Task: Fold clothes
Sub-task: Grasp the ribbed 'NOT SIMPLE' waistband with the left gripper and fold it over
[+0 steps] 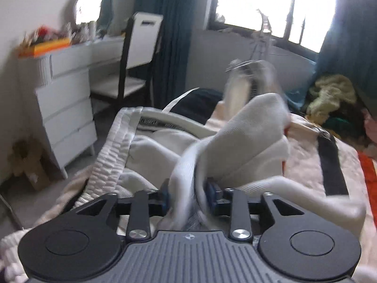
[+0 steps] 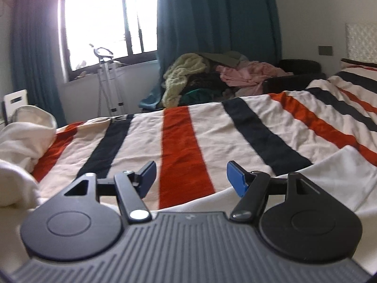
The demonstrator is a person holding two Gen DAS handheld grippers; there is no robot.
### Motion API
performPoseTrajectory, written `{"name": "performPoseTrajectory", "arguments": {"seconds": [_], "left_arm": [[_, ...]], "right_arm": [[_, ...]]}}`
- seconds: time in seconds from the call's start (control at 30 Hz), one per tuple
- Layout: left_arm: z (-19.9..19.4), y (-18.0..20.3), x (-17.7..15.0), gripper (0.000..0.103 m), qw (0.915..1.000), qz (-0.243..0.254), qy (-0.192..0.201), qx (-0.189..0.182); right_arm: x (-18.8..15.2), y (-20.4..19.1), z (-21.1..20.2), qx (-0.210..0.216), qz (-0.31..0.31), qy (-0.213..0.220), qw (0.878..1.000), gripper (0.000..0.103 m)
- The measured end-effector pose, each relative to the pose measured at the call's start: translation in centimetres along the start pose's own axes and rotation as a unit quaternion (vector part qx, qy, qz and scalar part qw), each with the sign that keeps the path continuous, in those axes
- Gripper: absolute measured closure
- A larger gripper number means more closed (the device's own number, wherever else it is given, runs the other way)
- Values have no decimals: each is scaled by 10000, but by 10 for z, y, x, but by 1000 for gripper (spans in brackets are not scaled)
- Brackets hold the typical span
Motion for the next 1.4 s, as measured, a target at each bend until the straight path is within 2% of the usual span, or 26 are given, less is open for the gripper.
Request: {"name": "performPoseTrajectory", "arguments": {"seconds": [0.07,0.13,0.2,0.23,0.37,0.5,0.67,0.77,0.93,1.1,1.27,1.4], "left_arm": [[-21,14,-3,40,9994,318,105,-134],[-46,30,-6,26,9978,539,257,-286],[-77,48,-10,23,9957,639,424,-524],[-89,59,-15,19,9948,609,467,-675],[-132,97,-40,15,9895,349,624,-1259],[-145,112,-78,13,9853,211,652,-1567],[-136,106,-108,13,9878,512,403,-1416],[-127,96,-106,12,9885,374,359,-1419],[-104,76,-101,12,9909,0,266,-1321],[-65,60,-112,12,9957,-447,238,-774],[-33,54,-117,10,9958,-609,360,-589],[-12,41,-117,8,9923,-1035,429,-522]], "right_arm": [[0,-6,-2,156,-17,22,9999,34],[1,-14,-4,306,-23,46,9995,34],[1,-19,-5,447,-9,55,9990,34],[1,-20,-6,509,6,55,9987,34],[-3,-24,-10,668,39,27,9978,34],[-12,-24,-13,764,103,-112,9970,34],[-26,-33,-14,1074,272,-452,9928,34],[-34,-45,-6,1453,477,-743,9854,34],[-34,-85,27,2222,422,-1305,9653,33],[5,-143,103,2776,504,-1507,9475,34],[46,-221,198,3312,1024,-1607,9241,34],[68,-280,259,3501,1256,-1563,9150,36]]}}
Point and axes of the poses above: each gripper's, at about its wrist camera, not at the fingertips, and z roughly the way its jaws point, y to its right, x to its top, the point moved 10 cm from there along z, roughly the way its jaws point, and after that the axes turned 14 degrees about -z, right-handed, at the moved point
